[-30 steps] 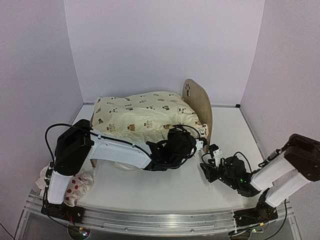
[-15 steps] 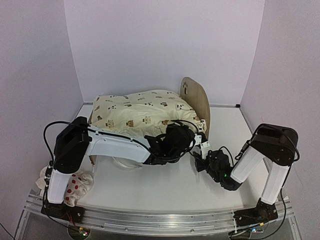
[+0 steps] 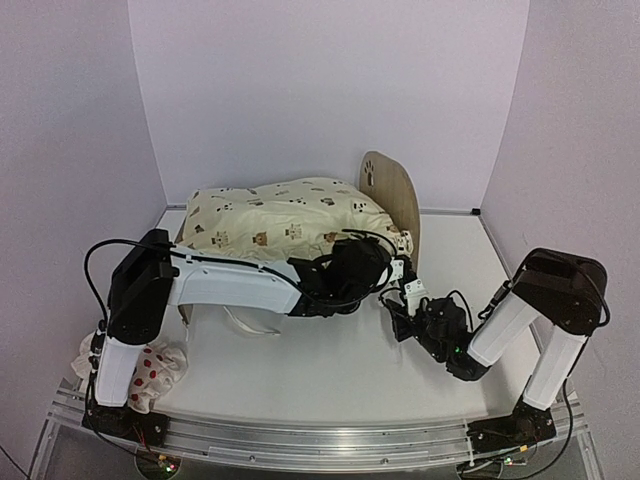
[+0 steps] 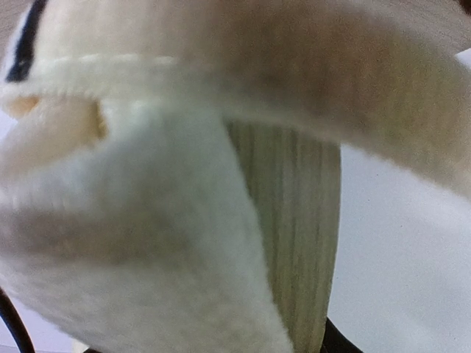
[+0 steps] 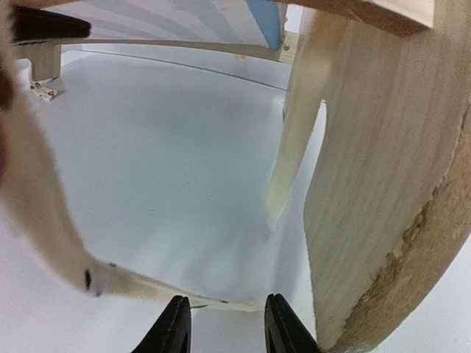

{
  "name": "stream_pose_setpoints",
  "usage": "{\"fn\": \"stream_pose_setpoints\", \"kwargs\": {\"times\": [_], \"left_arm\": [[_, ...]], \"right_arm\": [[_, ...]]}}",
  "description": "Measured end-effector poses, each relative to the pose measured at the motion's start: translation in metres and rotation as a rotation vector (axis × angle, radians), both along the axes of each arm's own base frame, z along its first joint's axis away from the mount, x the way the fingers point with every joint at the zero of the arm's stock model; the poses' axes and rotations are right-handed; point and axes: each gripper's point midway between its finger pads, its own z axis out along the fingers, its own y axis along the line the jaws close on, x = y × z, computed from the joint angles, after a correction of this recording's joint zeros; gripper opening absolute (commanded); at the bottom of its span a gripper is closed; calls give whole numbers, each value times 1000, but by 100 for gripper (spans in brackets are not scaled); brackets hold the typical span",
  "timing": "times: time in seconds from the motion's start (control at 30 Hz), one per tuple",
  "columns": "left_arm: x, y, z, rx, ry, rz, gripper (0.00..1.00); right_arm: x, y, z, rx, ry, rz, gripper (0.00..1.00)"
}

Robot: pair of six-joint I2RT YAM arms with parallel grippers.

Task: Set up the pet bed

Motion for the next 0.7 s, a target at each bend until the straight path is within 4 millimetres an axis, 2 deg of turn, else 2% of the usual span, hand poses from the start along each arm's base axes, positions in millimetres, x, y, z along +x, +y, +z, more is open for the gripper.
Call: {"fn": "stream_pose_setpoints", "kwargs": {"times": [0.13, 0.53, 0.7], "left_arm": [[4, 0, 5, -6, 6, 0, 36], [11, 1, 14, -15, 30, 0, 35], [15, 2, 17, -24, 40, -2, 35]], "right_arm": [[-4, 8, 9, 13, -10, 55, 29], [3, 8, 27, -33, -72, 53, 28], [0, 5, 47, -20, -99, 61, 29]]}}
